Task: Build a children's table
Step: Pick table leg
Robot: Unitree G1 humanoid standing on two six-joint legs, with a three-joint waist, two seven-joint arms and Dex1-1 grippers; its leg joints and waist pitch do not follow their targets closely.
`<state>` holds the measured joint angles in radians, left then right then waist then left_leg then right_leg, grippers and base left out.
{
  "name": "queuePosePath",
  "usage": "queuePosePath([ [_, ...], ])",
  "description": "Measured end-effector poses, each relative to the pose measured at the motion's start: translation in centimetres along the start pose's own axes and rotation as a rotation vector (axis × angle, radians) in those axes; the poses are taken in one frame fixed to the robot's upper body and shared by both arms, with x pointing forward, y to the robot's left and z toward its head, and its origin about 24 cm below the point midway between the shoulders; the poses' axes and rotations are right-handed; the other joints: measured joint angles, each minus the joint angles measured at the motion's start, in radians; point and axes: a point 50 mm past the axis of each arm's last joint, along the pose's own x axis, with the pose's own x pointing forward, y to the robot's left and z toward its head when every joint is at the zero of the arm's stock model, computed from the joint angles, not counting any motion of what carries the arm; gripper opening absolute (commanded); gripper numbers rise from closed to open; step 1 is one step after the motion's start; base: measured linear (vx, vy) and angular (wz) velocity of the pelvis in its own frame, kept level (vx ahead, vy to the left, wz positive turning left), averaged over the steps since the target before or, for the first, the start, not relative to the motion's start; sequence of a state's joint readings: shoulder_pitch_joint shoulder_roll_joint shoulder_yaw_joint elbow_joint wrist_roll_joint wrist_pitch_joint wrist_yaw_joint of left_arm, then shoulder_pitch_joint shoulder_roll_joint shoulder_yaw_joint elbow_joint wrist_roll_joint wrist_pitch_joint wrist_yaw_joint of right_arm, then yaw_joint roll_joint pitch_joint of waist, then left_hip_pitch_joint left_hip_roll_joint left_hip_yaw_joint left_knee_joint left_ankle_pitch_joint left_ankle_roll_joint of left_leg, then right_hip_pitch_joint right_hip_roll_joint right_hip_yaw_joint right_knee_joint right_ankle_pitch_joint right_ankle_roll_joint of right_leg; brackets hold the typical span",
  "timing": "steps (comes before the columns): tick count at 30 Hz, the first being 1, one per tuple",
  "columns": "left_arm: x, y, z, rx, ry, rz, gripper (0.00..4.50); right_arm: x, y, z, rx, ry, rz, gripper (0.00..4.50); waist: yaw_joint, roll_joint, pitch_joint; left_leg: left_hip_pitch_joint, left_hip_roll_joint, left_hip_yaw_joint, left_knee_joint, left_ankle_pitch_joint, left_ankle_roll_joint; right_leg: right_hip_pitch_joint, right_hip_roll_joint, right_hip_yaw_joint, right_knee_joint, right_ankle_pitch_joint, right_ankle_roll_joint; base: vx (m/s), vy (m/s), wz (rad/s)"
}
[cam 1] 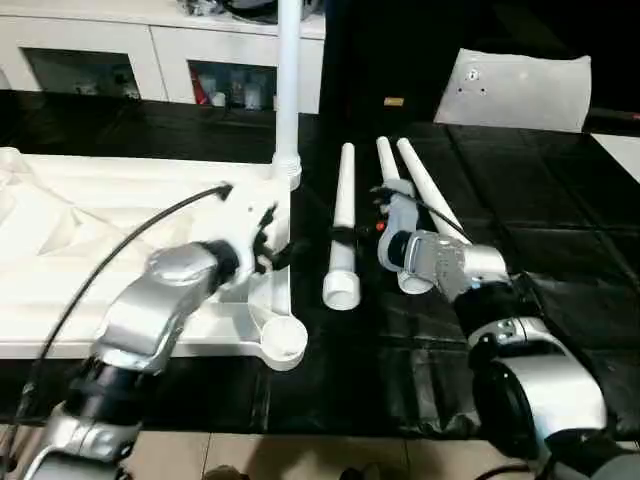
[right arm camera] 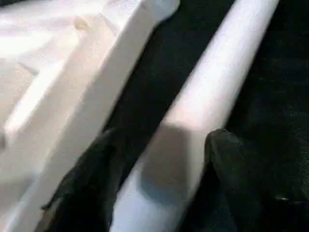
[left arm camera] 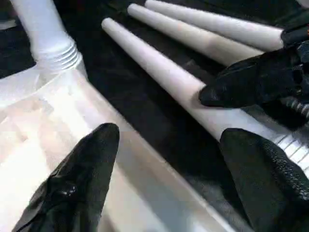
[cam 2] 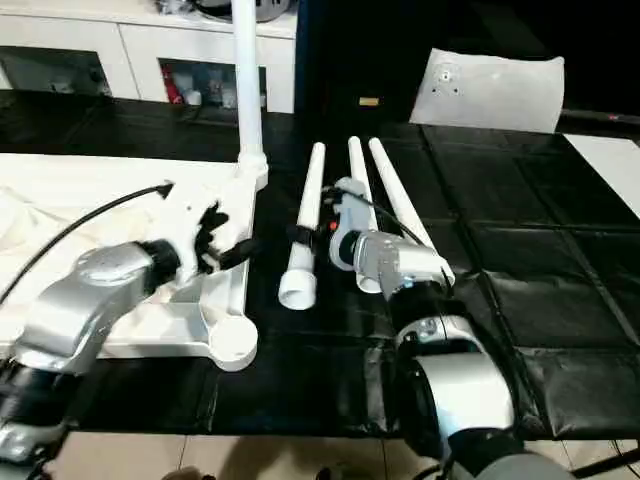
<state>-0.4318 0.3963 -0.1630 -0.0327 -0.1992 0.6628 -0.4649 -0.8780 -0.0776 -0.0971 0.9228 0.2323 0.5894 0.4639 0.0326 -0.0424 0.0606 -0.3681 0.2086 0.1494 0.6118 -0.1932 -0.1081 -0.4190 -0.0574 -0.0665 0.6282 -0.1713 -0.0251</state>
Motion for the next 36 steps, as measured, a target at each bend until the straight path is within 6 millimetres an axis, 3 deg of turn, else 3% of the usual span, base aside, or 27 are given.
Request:
queuePosePath([
  [3, -0.7, 0.4, 0.0, 0.005, -0.005, 0.018, 3.75, 0.0, 0.0, -0.2, -0.016, 0.03, -0.008, 3.53, 0.0, 0.0, 0.0, 0.0, 0.0, 0.0, 0.0, 0.0, 0.0, 0.0, 0.0, 0.0, 0.0, 0.0, 0.0, 0.0, 0.0, 0.0],
  [4, -1.0, 0.5, 0.0, 0.007, -0.01, 0.024, 4.03, 0.1, 0.1, -0.2, -0.022, 0.042, -0.015, 3.64, 0.0, 0.0, 0.0, 0.0, 0.0, 0.0, 0.0, 0.0, 0.0, 0.0, 0.0, 0.0, -0.001, 0.0, 0.0, 0.0, 0.0, 0.0],
  [8, -1.9, 0.2, -0.3, -0.02, -0.02, 0.018, 4.16, 0.3, 0.3, -0.2, -0.034, 0.067, -0.036, 3.94, 0.0, 0.0, 0.0, 0.0, 0.0, 0.0, 0.0, 0.0, 0.0, 0.0, 0.0, 0.0, -0.001, -0.001, 0.0, 0.0, 0.0, 0.0],
  [10, -2.1, 0.0, -0.3, -0.034, -0.029, 0.007, 4.48, 0.7, 0.7, -0.6, -0.014, 0.079, -0.031, 4.09, 0.001, -0.001, 0.0, 0.0, 0.0, 0.0, -0.001, 0.0, 0.0, 0.0, 0.0, 0.0, 0.0, -0.001, 0.0, 0.0, 0.0, 0.0],
  [16, -2.7, -0.5, 0.0, -0.036, -0.039, -0.006, 4.5, 1.2, 1.4, -0.1, 0.079, 0.061, -0.033, 4.46, 0.0, -0.001, -0.001, 0.0, 0.0, 0.0, -0.001, 0.0, 0.0, 0.0, 0.0, 0.0, 0.0, -0.001, 0.0, 0.0, 0.0, 0.0],
  [26, -2.8, -0.9, 0.2, -0.029, -0.034, -0.02, 4.5, 2.5, 2.4, -1.2, 0.025, 0.128, -0.111, 4.46, -0.001, -0.004, -0.002, 0.001, 0.0, 0.001, -0.001, 0.0, 0.0, 0.0, 0.0, 0.0, 0.0, -0.002, 0.001, 0.0, 0.0, 0.0],
  [29, -2.6, -1.2, 0.3, -0.024, -0.032, -0.029, 4.5, 2.6, 2.4, -1.5, -0.008, 0.136, -0.127, 4.46, 0.0, -0.01, -0.004, 0.001, 0.0, 0.0, -0.001, 0.0, 0.0, 0.001, 0.0, 0.0, 0.001, -0.003, 0.002, 0.0, 0.0, 0.0],
  [36, -3.4, -2.7, 1.7, -0.005, -0.106, -0.149, 4.5, 2.3, 1.8, -1.5, -0.012, 0.136, -0.146, 3.91, 0.002, -0.014, -0.004, 0.001, -0.001, 0.001, -0.001, 0.0, 0.0, 0.002, -0.001, 0.0, 0.001, -0.005, 0.005, 0.0, 0.0, 0.0],
])
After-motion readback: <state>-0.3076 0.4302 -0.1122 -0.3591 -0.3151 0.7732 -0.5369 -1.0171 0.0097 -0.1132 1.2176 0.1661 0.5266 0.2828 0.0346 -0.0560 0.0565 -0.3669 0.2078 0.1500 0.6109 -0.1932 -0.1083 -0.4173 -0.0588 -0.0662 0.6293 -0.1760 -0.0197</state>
